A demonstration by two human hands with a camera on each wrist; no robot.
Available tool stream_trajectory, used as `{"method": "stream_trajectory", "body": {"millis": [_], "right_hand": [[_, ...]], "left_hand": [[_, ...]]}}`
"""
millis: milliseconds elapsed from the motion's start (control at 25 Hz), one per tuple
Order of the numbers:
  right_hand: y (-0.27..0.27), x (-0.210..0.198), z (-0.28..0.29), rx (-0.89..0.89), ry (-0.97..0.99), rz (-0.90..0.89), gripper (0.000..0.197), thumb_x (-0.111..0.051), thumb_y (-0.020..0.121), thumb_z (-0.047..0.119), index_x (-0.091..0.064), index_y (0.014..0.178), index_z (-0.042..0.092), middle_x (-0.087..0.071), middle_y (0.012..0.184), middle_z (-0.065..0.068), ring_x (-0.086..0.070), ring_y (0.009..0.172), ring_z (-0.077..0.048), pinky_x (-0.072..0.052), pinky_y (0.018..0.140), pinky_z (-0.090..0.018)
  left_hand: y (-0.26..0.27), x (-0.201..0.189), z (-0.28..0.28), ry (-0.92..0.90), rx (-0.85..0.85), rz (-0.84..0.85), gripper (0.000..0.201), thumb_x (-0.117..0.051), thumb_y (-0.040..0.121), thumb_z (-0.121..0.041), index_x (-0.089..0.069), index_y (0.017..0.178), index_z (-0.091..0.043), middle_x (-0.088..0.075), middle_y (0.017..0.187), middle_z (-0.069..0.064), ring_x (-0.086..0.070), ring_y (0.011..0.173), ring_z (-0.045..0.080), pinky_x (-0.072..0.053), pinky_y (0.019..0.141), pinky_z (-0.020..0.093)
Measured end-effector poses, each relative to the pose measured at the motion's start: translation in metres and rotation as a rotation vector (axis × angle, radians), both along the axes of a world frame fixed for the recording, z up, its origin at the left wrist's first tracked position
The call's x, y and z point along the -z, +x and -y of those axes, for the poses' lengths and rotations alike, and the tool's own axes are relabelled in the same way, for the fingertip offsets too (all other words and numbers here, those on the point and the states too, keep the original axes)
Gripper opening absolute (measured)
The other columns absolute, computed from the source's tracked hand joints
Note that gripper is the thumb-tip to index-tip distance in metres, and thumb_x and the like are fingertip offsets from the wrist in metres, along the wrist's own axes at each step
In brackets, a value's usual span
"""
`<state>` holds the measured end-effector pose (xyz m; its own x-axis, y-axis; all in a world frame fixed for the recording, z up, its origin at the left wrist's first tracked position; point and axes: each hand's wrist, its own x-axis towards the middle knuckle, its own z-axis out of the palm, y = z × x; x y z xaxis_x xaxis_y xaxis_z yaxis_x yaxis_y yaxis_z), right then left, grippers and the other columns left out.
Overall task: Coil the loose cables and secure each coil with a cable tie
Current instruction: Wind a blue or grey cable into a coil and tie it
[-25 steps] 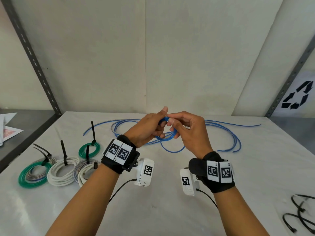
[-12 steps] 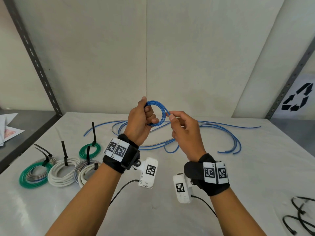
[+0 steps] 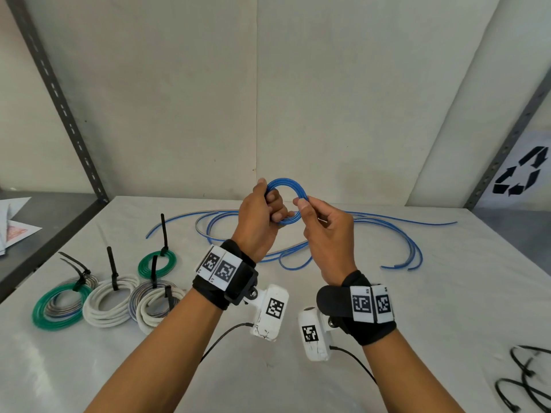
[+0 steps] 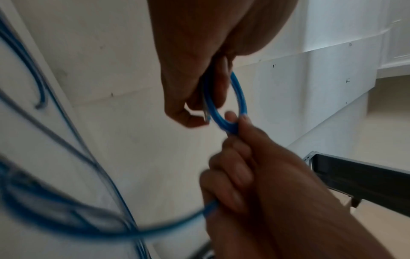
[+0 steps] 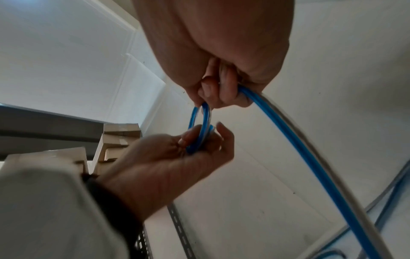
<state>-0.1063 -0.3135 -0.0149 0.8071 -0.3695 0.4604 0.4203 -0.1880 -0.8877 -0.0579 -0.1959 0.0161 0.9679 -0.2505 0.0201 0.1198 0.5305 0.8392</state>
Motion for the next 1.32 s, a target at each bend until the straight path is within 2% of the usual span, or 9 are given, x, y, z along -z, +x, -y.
{"method": "stream_trajectory", "body": {"millis": [160, 280, 480, 560, 680, 800, 880, 1000, 1320], "right_hand": [[-0.003, -0.004, 0.016, 0.013, -0.266, 0.034, 0.021, -0.061, 0.1, 0.024, -0.076, 0.095, 0.011, -0.049, 0.056, 0.002, -0.038, 0.055, -0.005, -0.033, 0.055, -0.022], [-0.006, -0.006, 0.028, -0.057, -0.474, 0.008, 0.019, -0.06, 0.101, 0.026, -0.075, 0.094, 0.015, -0.049, 0.061, 0.0, -0.038, 0.057, -0.008, -0.032, 0.055, -0.025], [-0.008, -0.005, 0.034, -0.154, -0.586, -0.035, 0.018, -0.061, 0.1, 0.024, -0.077, 0.106, 0.018, -0.053, 0.063, 0.01, -0.043, 0.058, -0.005, -0.034, 0.057, -0.016], [-0.006, -0.005, 0.033, -0.153, -0.499, -0.031, 0.018, -0.061, 0.1, 0.028, -0.077, 0.105, 0.021, -0.058, 0.066, 0.005, -0.046, 0.06, -0.009, -0.038, 0.058, -0.026], [-0.005, -0.008, 0.036, -0.151, -0.381, -0.014, 0.016, -0.061, 0.099, 0.033, -0.076, 0.101, 0.03, -0.068, 0.084, -0.019, -0.058, 0.075, -0.036, -0.047, 0.067, -0.043], [-0.008, -0.011, 0.037, -0.139, -0.325, -0.021, 0.015, -0.063, 0.099, 0.025, -0.076, 0.104, 0.028, -0.071, 0.083, -0.011, -0.059, 0.072, -0.028, -0.046, 0.065, -0.036], [-0.009, -0.012, 0.035, -0.136, -0.297, -0.026, 0.015, -0.063, 0.099, 0.024, -0.077, 0.103, 0.026, -0.067, 0.073, 0.002, -0.051, 0.064, -0.01, -0.042, 0.06, -0.025], [-0.008, -0.01, 0.032, -0.091, -0.212, -0.036, 0.017, -0.062, 0.099, 0.027, -0.078, 0.103, 0.022, -0.058, 0.063, 0.013, -0.045, 0.059, -0.006, -0.041, 0.057, -0.022], [-0.006, -0.006, 0.007, -0.036, 0.002, -0.022, 0.028, -0.054, 0.103, 0.026, -0.074, 0.101, 0.006, -0.05, 0.062, -0.002, -0.042, 0.053, -0.013, -0.039, 0.051, -0.023]], "left_hand": [[-0.001, -0.007, -0.016, 0.408, 0.118, 0.187, 0.054, -0.026, 0.11, -0.038, -0.055, 0.074, -0.01, -0.053, 0.058, 0.005, -0.061, 0.063, 0.021, -0.049, 0.081, 0.038], [0.0, -0.008, -0.026, 0.695, 0.166, 0.34, 0.061, -0.033, 0.106, -0.051, -0.062, 0.07, -0.01, -0.062, 0.062, 0.009, -0.066, 0.069, 0.022, -0.05, 0.084, 0.038], [-0.008, -0.005, -0.021, 0.899, 0.177, 0.496, 0.05, -0.043, 0.106, -0.04, -0.06, 0.067, -0.014, -0.048, 0.05, -0.015, -0.058, 0.059, 0.003, -0.05, 0.059, 0.015], [-0.008, -0.004, -0.021, 0.849, 0.169, 0.549, 0.046, -0.044, 0.107, -0.039, -0.059, 0.067, -0.021, -0.048, 0.049, -0.017, -0.057, 0.057, 0.001, -0.053, 0.064, 0.017], [0.0, -0.002, -0.033, 0.732, 0.181, 0.607, 0.029, -0.057, 0.103, -0.031, -0.07, 0.09, -0.009, -0.063, 0.067, -0.003, -0.063, 0.068, 0.013, -0.061, 0.079, 0.04], [0.001, -0.004, -0.044, 0.66, 0.191, 0.564, 0.022, -0.064, 0.097, -0.014, -0.072, 0.113, 0.0, -0.076, 0.09, 0.017, -0.074, 0.087, 0.029, -0.061, 0.076, 0.033], [-0.001, -0.007, -0.044, 0.606, 0.183, 0.54, 0.023, -0.066, 0.095, -0.01, -0.072, 0.113, 0.002, -0.076, 0.091, 0.02, -0.075, 0.09, 0.033, -0.062, 0.075, 0.035], [-0.001, -0.007, -0.04, 0.538, 0.149, 0.493, 0.023, -0.066, 0.095, -0.009, -0.072, 0.114, 0.003, -0.076, 0.092, 0.02, -0.075, 0.089, 0.033, -0.062, 0.072, 0.035], [0.003, -0.006, -0.033, 0.269, 0.043, 0.296, 0.021, -0.064, 0.094, -0.016, -0.072, 0.108, -0.003, -0.075, 0.092, 0.014, -0.075, 0.089, 0.027, -0.063, 0.075, 0.034]]}}
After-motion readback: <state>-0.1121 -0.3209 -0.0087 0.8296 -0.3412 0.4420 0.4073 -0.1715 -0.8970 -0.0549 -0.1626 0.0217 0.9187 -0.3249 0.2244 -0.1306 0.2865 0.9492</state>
